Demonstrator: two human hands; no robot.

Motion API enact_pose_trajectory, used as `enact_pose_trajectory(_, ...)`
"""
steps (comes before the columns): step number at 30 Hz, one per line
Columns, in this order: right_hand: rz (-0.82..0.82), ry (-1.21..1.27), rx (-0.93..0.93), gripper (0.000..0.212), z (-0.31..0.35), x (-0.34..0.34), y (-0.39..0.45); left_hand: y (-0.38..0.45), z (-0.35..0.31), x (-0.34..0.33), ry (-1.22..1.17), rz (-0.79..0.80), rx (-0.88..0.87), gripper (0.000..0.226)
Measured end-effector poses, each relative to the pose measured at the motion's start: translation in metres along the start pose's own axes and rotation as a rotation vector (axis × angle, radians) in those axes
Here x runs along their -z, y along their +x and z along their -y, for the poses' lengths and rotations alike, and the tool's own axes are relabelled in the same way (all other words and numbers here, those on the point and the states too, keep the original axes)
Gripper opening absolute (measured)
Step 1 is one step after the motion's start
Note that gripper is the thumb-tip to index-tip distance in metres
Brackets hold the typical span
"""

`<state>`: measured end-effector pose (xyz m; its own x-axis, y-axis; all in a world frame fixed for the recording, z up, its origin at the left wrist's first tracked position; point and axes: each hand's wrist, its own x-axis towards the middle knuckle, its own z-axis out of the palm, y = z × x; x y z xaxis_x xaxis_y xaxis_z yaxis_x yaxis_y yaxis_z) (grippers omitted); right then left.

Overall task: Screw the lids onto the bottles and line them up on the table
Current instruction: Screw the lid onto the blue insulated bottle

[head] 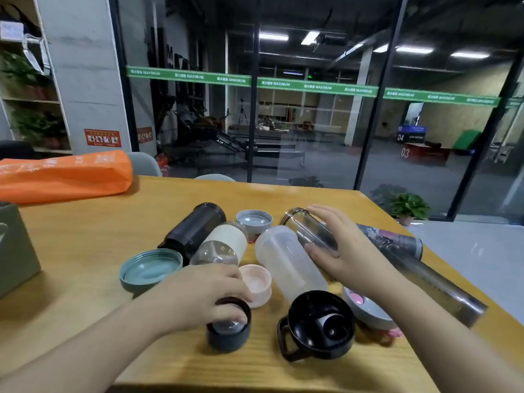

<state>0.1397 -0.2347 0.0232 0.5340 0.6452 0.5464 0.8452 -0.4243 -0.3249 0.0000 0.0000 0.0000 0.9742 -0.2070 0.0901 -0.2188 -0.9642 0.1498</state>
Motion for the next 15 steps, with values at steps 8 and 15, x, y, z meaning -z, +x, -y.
enact_pose_trajectory(8, 0.030, -0.009, -0.054, 0.050, -0.002, 0.006, -0.001, -0.005, 0.000, -0.013, -0.123, 0.020, 0.034, 0.062)
enact_pose_trajectory(15, 0.124, -0.040, -0.096, 0.045, -0.005, 0.010, 0.003, -0.006, 0.000, -0.019, -0.236, -0.009, 0.045, 0.057)
